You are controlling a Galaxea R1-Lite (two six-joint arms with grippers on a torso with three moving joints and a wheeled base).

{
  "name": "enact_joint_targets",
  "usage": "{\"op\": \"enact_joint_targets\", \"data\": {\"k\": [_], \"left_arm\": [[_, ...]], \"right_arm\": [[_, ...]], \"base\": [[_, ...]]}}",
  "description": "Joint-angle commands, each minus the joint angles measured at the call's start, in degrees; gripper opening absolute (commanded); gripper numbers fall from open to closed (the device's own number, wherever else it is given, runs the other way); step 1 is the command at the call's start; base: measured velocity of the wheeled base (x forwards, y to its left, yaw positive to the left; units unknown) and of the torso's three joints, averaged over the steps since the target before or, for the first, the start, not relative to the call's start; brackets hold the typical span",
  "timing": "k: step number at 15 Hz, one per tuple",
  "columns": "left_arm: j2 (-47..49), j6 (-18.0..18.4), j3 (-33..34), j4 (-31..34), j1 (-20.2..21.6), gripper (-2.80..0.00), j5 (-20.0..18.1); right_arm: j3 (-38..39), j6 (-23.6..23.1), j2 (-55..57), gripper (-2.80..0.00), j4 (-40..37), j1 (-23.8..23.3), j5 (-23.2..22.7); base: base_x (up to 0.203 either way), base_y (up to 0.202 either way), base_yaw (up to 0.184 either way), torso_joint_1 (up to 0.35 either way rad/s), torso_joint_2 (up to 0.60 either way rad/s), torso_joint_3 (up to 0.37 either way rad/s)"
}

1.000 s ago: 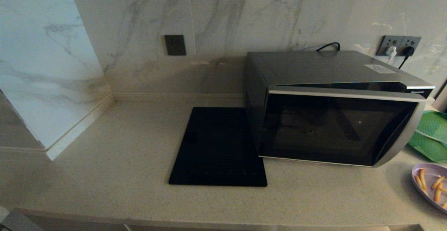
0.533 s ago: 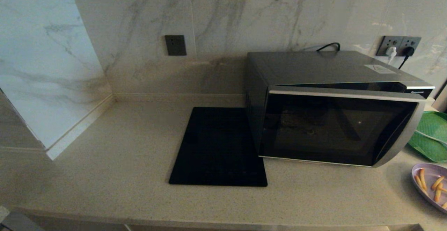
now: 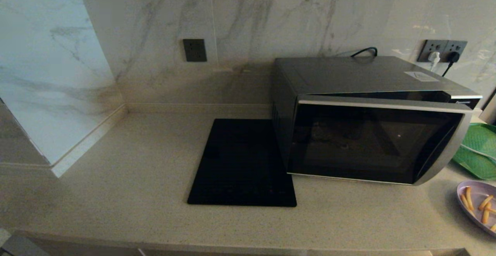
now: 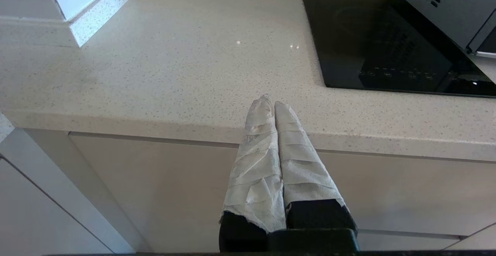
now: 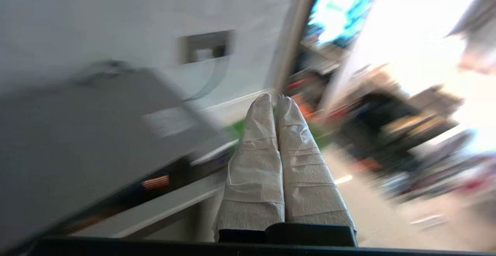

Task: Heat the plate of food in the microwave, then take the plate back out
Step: Open the microwave oven

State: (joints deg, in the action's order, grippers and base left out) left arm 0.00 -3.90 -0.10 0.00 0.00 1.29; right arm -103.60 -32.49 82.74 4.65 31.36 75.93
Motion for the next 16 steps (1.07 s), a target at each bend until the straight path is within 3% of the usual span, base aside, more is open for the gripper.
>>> {"op": "enact_joint_targets", "data": {"k": [1,3,4,6,8,10,12,13,16], "left_arm": [[0.0,-0.1,0.0,0.0,0.0,-2.8,0.0],[0.0,-0.1,0.0,0.0,0.0,-2.8,0.0],[0.0,-0.1,0.0,0.0,0.0,-2.8,0.0],[0.0,-0.1,0.0,0.0,0.0,-2.8,0.0],[0.0,-0.1,0.0,0.0,0.0,-2.8,0.0],[0.0,-0.1,0.0,0.0,0.0,-2.8,0.0],[0.0,0.0,0.0,0.0,0.0,-2.8,0.0],[0.0,-0.1,0.0,0.0,0.0,-2.8,0.0],[0.0,-0.1,0.0,-0.1,0.0,-2.8,0.0]], "right_arm": [[4.7,-0.2,-1.1,-2.8,-3.7,-17.4,-16.1],[7.7,3.8,-1.3,-2.8,-8.9,-30.0,-32.8],[7.7,10.5,-1.2,-2.8,-16.4,-33.4,-39.3],[1.2,23.1,-0.7,-2.8,-33.3,-36.2,-48.6],[-7.6,38.8,0.7,-2.8,-47.6,-37.4,-56.6],[-9.1,54.1,2.1,-2.8,-53.5,-36.2,-61.5],[-9.3,65.1,2.7,-2.8,-59.3,-31.9,-66.1],[-9.3,68.1,2.9,-2.8,-61.9,-30.5,-69.0],[-9.3,72.2,5.0,-2.8,-62.8,-28.6,-70.2]], "base": [[0.0,0.0,0.0,0.0,0.0,0.0],[0.0,0.0,0.0,0.0,0.0,0.0],[0.0,0.0,0.0,0.0,0.0,0.0],[0.0,0.0,0.0,0.0,0.0,0.0],[0.0,0.0,0.0,0.0,0.0,0.0],[0.0,0.0,0.0,0.0,0.0,0.0],[0.0,0.0,0.0,0.0,0.0,0.0],[0.0,0.0,0.0,0.0,0.0,0.0],[0.0,0.0,0.0,0.0,0.0,0.0]]}}
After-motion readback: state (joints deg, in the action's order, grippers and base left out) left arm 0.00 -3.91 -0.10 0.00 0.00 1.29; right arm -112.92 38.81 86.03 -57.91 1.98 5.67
